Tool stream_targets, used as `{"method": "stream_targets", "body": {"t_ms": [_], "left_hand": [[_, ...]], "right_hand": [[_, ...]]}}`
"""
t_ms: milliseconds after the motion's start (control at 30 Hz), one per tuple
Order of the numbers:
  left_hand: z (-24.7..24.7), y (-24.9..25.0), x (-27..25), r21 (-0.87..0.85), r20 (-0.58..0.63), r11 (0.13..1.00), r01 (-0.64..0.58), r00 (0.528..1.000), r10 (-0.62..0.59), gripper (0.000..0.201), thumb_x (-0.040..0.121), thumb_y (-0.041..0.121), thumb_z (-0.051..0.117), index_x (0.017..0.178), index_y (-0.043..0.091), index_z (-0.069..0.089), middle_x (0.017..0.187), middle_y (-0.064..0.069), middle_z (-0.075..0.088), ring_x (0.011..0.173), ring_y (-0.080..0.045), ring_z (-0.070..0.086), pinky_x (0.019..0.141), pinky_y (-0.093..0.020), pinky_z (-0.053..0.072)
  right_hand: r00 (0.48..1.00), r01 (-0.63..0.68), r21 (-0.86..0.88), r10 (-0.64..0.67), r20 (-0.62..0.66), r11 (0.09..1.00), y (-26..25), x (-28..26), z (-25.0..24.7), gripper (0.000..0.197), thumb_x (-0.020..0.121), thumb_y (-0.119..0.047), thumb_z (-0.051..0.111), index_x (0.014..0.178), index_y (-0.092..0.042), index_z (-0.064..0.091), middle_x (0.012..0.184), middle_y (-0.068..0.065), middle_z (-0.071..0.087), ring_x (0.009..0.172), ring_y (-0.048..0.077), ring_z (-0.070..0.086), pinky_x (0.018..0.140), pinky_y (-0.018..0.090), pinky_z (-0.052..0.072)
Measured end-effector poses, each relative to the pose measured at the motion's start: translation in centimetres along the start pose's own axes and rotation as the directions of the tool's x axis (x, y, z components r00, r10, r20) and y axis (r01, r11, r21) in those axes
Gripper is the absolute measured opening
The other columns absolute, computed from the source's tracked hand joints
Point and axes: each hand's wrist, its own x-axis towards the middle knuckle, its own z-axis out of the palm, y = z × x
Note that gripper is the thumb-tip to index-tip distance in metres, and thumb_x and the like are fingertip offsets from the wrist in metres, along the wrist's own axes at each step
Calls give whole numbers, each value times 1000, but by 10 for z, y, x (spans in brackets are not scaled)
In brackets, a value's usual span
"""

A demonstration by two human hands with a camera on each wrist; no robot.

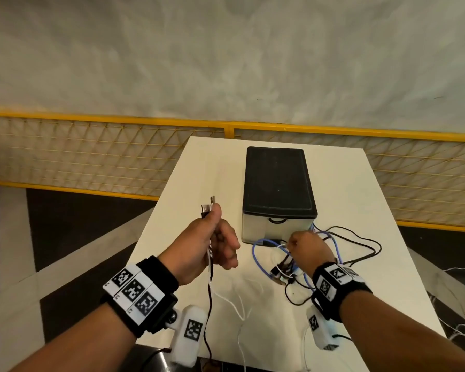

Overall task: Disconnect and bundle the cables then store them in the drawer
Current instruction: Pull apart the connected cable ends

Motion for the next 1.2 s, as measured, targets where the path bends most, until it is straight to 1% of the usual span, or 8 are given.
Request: {"method": "stream_targets", "body": {"t_ms": [133, 267, 433, 567, 767, 967, 1067, 1200], "left_hand": [[-3, 0, 11, -148, 12, 988, 52, 999, -51, 53, 88, 49, 44, 78, 7, 74, 70, -12, 65, 68, -28, 68, 62, -38, 53], [4, -6, 24, -313, 13, 947, 72, 997, -72, 35, 88, 32, 54, 106, 7, 71, 96, -11, 70, 87, -26, 71, 73, -43, 59], [25, -11, 36, -339, 50, 931, 134, 991, -125, 42, 86, 30, 57, 120, 7, 65, 107, -11, 72, 103, -29, 70, 88, -49, 55], [43, -10, 39, -257, 131, 958, 130, 986, -99, 42, 87, 43, 53, 113, 16, 73, 119, -7, 71, 106, -21, 68, 99, -49, 45], [50, -10, 33, -213, 166, 973, 91, 985, -55, 42, 89, 45, 52, 119, 21, 71, 123, -2, 69, 107, -17, 63, 112, -54, 32], [57, -12, 28, -247, 230, 967, 65, 973, -7, 40, 91, 32, 51, 123, 15, 68, 117, -10, 66, 105, -22, 61, 97, -42, 49], [61, -13, 30, -235, 183, 972, 18, 983, 26, 38, 91, 32, 50, 118, 13, 69, 116, -10, 68, 106, -24, 62, 92, -38, 53], [58, -8, 40, -386, 3, 920, -69, 997, 76, 36, 97, 35, 43, 97, 9, 69, 90, -10, 72, 98, -27, 69, 89, -43, 50]], "right_hand": [[977, 130, 301, -71, -199, 945, -13, -10, -6, 15, 89, -20, 61, 87, -14, 75, 90, 5, 61, 86, 25, 63, 78, 30, 48], [963, 178, 747, 42, -266, 641, -28, -37, -47, 13, 91, -17, 64, 80, -13, 70, 81, 7, 71, 82, 24, 67, 78, 33, 52], [902, 397, 798, -34, -430, 453, -51, -76, -88, 10, 90, -11, 67, 87, -20, 68, 82, 3, 72, 78, 11, 68, 72, 17, 52], [814, 557, 516, -303, -495, 651, -59, -90, -84, 11, 90, -10, 64, 88, -18, 70, 81, -7, 65, 77, 5, 63, 69, 11, 45], [728, 656, 322, -458, -511, 682, -56, -97, -75, 21, 91, -22, 55, 104, -19, 72, 99, -14, 67, 92, -2, 61, 81, 16, 48], [667, 678, 206, -472, -577, 706, -59, -106, -72, 17, 90, -14, 58, 101, -20, 70, 95, -9, 65, 83, 2, 59, 71, 15, 48], [701, 657, 257, -449, -554, 709, -61, -107, -72, 13, 90, -15, 61, 97, -19, 71, 91, -10, 65, 80, 1, 59, 71, 11, 45], [876, 425, 372, -273, -397, 825, -56, -101, -60, 9, 82, -16, 70, 90, -20, 70, 87, -12, 55, 80, 3, 54, 72, 15, 39]]}}
